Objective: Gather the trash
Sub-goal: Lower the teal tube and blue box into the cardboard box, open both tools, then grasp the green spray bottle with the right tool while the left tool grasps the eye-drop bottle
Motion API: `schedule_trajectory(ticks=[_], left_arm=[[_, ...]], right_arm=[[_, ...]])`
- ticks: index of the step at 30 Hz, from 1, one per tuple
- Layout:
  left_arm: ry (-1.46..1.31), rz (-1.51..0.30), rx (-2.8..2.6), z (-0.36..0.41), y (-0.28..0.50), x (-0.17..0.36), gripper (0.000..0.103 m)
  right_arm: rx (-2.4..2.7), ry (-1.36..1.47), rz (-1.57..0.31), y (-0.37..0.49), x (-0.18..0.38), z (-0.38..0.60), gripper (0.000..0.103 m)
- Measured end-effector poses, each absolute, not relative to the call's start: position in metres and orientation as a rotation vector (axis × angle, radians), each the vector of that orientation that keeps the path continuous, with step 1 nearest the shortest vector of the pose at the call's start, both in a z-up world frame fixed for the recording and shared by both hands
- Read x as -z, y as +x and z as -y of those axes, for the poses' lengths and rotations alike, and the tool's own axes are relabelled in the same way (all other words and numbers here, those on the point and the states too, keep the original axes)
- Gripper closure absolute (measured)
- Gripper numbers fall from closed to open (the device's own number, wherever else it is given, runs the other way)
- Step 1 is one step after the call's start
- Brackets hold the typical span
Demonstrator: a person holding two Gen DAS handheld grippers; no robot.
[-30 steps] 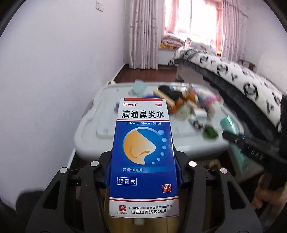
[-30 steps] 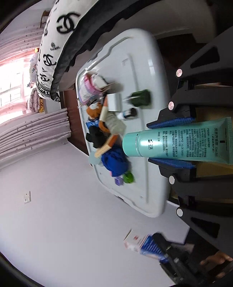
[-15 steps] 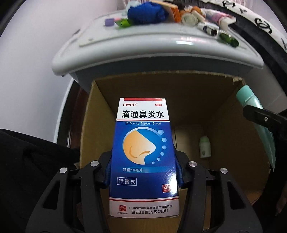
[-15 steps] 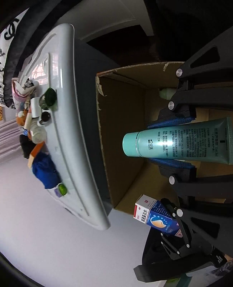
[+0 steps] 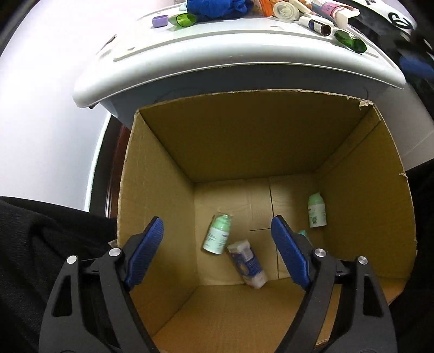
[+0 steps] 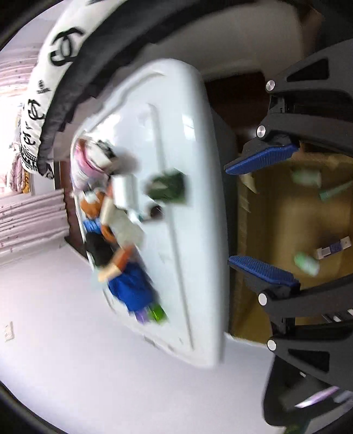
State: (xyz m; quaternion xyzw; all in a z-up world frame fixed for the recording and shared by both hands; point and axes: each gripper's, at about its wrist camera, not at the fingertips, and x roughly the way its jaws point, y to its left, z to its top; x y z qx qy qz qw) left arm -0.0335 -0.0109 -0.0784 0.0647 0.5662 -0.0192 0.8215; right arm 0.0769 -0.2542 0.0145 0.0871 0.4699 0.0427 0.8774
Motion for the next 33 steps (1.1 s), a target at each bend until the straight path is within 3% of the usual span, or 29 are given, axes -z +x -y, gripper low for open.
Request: schedule_trajectory(ticks=[11,14,15,16,21,27,30,33], left_arm=[[0.132,-1.218,0.067,0.017,-0.033,0.083,0.023],[0.123,-1.216,0.075,0.018,-0.033,0.082,0.023],[0.119,-1.215,0.077,0.019,-0.034,0.082,0.023],[0.116,-1.215,0.078,0.019,-0.034,0.082,0.023],[0.114,-1.196,0.076,0.017,-0.034,0.078,0.023],[0.113,-1.089,0.088,0.022,-0.024,0.048,0.023],[0.117,-1.043,0.074,0.04,0.006,0.027,0.023],[0.007,-1.053,0.107,0.071,0.06,0.011,0.023]], right_arm=[[-0.052,0.225,-1.281,0.194,0.022,0.277,0.045],[-0.042,0.169,-1.341,0.205,0.031,0.268,0.05],[-0.034,0.121,-1.348,0.208,0.033,0.263,0.06],[-0.02,0.067,-1.341,0.209,0.033,0.259,0.066],[-0.043,-0.005,-1.301,0.197,0.033,0.256,0.066],[-0.157,0.306,-1.087,0.143,-0.01,0.309,0.066],[-0.137,0.348,-0.917,0.109,-0.036,0.34,0.066],[-0.113,0.457,-0.868,0.098,-0.041,0.371,0.066]])
